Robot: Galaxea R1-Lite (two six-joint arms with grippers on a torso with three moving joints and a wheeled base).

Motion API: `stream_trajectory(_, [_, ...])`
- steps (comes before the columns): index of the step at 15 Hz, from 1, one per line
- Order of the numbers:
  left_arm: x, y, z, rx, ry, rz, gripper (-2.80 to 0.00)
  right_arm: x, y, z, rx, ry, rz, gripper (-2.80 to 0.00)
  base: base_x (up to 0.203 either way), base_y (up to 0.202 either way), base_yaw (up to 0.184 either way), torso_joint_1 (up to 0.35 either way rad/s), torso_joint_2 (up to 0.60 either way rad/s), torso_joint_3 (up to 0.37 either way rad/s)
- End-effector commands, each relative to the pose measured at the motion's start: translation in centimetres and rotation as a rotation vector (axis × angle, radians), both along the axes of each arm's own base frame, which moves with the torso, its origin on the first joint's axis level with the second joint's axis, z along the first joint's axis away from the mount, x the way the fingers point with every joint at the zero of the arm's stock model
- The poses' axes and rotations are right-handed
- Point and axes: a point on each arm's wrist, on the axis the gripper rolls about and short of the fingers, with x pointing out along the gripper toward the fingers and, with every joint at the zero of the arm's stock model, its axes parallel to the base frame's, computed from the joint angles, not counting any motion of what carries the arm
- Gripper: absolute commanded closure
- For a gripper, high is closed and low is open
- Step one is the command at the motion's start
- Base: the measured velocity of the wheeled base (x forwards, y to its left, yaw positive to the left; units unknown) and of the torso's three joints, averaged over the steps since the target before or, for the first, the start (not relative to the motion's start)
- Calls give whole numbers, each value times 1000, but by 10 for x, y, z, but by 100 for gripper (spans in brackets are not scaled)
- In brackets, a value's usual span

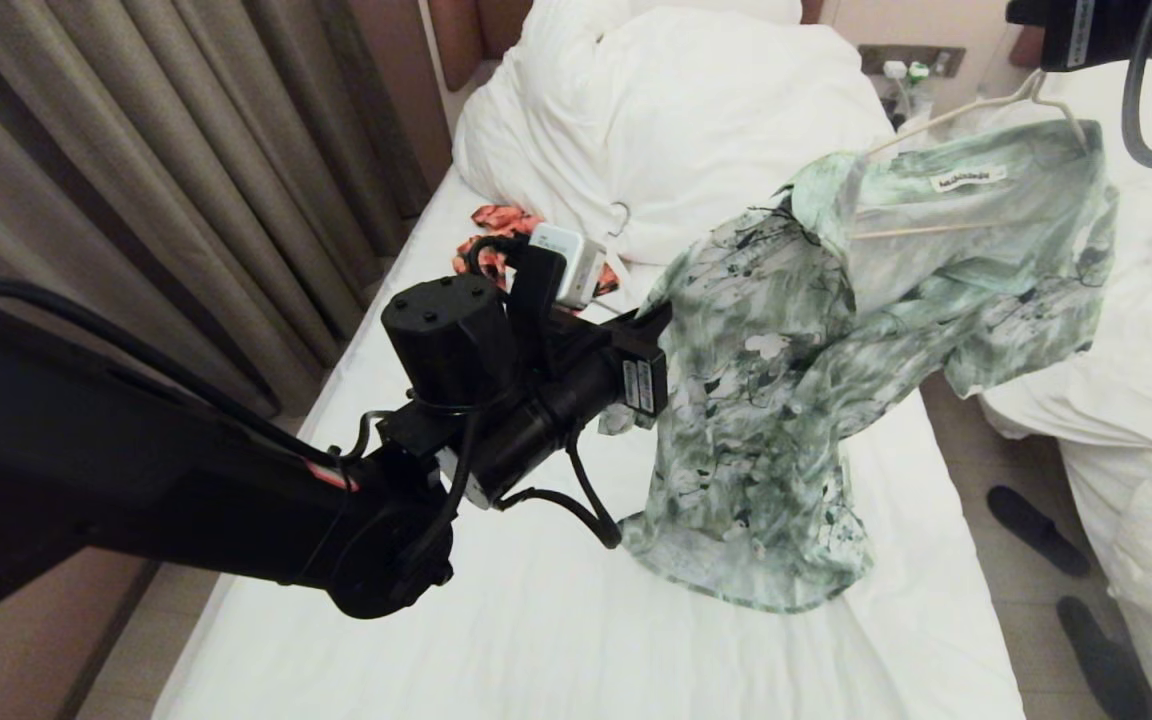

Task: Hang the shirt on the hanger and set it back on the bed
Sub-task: Take the clothes hanger out of the clothes

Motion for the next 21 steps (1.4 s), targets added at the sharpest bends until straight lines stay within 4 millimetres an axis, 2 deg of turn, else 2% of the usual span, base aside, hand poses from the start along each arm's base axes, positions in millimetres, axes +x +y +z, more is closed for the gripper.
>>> stream_trajectory(1, [-4,1,8,-6,-4,6,0,0,0,0,-3,3,-2,0,0,0,0,0,0,0])
stream_trajectory(6, [-8,0,12,-5,7,33,0,0,-1,0,-3,3,-2,0,0,0,0,0,0,0])
stream_trajectory(7, [-8,0,13,-7,4,33,-280,0,-1,0,-3,3,-2,0,0,0,0,0,0,0])
stream_trajectory(12, [-16,10,21,-10,-11,4,-280,1,-1,-1,-3,3,-7,0,0,0,0,0,0,0])
stream_trajectory(14, [-10,32,31,-16,-40,10,-280,2,-5,0,-2,-2,-24,0,0,0,0,0,0,0])
stream_trajectory(16, [5,62,39,-16,-66,47,-280,6,-8,2,2,-12,-37,0,0,0,0,0,0,0])
stream_trajectory(17, [13,76,41,-16,-76,74,0,9,-9,1,1,-9,-44,0,0,0,0,0,0,0])
stream_trajectory(21, [45,135,51,-6,-118,191,0,14,-8,0,-1,-9,-45,0,0,0,0,0,0,0])
